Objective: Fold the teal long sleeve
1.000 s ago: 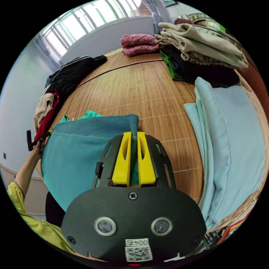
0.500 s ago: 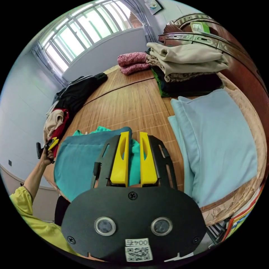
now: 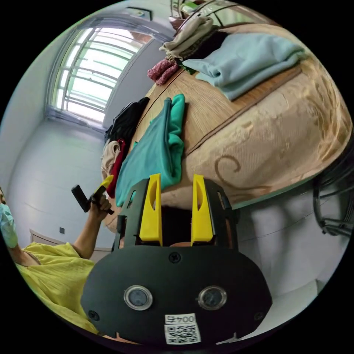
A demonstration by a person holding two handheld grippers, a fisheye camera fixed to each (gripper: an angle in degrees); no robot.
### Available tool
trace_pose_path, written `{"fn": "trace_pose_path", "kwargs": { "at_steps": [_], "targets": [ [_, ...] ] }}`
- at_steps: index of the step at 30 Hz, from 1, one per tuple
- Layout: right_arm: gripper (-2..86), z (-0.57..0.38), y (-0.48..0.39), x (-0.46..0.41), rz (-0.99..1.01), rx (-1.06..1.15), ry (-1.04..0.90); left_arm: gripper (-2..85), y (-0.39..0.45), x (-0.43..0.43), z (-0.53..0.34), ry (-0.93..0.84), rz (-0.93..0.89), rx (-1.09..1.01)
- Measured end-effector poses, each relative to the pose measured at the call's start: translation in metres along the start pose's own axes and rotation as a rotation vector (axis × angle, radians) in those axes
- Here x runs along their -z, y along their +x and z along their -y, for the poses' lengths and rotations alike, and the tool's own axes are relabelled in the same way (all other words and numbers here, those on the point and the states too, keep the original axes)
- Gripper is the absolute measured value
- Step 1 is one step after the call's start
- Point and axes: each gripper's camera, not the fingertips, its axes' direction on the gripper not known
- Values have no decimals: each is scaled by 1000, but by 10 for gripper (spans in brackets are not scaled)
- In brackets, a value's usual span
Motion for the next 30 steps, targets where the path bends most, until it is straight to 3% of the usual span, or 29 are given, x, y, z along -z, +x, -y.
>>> {"fn": "trace_pose_path", "kwargs": {
  "at_steps": [7, 15, 21, 27, 30],
  "targets": [
    [132, -14, 33, 6, 174, -112, 55, 133, 175, -55, 53, -185, 118, -369],
    [65, -9, 45, 15, 196, -156, 37, 141, 277, -79, 89, -268, 202, -577],
    [54, -4, 18, 37, 181, -62, 43, 144, 354, -104, 103, -266, 398, -804],
    [69, 5, -15, 47, 161, 25, 19, 46, 365, -108, 127, -231, 571, -732],
    [135, 10, -4, 58, 227, 28, 6, 32, 355, -84, 133, -212, 491, -622]
  ]
}}
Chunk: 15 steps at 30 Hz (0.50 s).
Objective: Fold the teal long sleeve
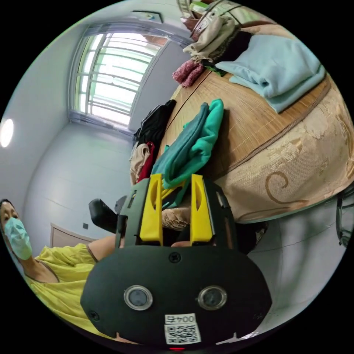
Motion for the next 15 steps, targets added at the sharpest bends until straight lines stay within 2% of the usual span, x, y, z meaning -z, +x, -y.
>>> {"fn": "trace_pose_path", "kwargs": {
  "at_steps": [2, 5, 10, 15],
  "targets": [
    [216, 6, 23, 12, 37, -81, 31, 26, -12, 11, -10, 21, -49, 55],
    [263, 23, 45, 4, 102, -158, -34, 20, -19, 32, -30, 54, -86, 102],
    [264, 51, 53, -37, 158, -189, -176, 15, -3, 59, -74, 72, -112, 114],
    [212, 64, 52, -75, 155, -188, -249, 13, 24, 76, -115, 70, -107, 84]
  ]
}}
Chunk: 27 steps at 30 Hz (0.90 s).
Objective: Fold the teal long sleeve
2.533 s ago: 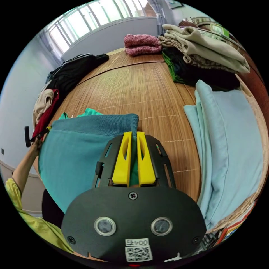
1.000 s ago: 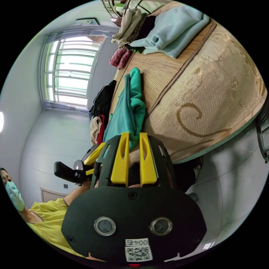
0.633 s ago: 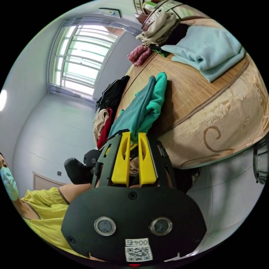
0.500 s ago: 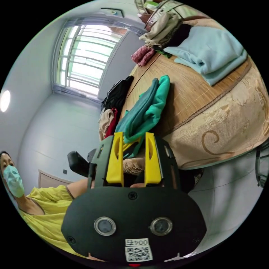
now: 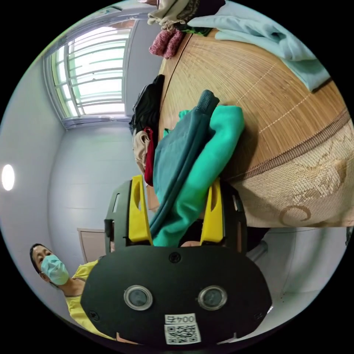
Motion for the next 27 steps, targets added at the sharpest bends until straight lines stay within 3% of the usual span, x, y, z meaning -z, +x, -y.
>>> {"fn": "trace_pose_path", "kwargs": {
  "at_steps": [5, 11, 20, 27],
  "targets": [
    [78, -18, -14, -26, -178, 62, 38, 12, 13, 7, -43, 6, 17, 13],
    [68, -63, -62, -30, 9, 109, 193, 10, -15, 34, -110, 121, -78, 150],
    [78, -46, -191, -148, 27, 195, 199, 10, -156, 41, -278, 320, -382, 677],
    [79, -1, -245, -302, -101, 186, 140, 13, -251, -31, -450, 410, -546, 1045]
  ]
}}
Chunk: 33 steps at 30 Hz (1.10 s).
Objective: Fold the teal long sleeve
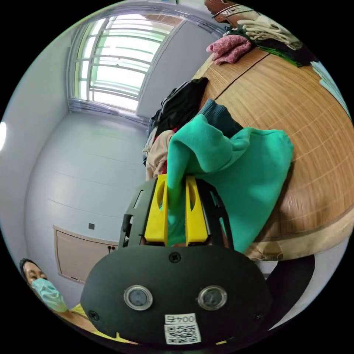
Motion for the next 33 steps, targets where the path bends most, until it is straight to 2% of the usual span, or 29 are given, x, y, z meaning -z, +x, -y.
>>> {"fn": "trace_pose_path", "kwargs": {
  "at_steps": [7, 16, 21, 25, 29, 33],
  "targets": [
    [78, 16, -8, -170, -211, -28, -106, 16, -164, 0, -50, 67, -14, 284],
    [102, 5, -10, -301, -380, 43, -251, 23, -277, -32, -128, 122, -120, 529],
    [84, -3, -52, -297, -450, 231, -276, 25, -298, -44, -159, 151, -191, 569],
    [66, -40, -82, -264, -635, 423, -355, 22, -298, -39, -181, 189, -188, 576],
    [46, -104, -65, -234, -690, 416, -417, 17, -285, -27, -194, 231, -119, 547],
    [6, -160, -53, -220, -676, 415, -341, 33, -261, -15, -188, 292, -22, 461]
  ]
}}
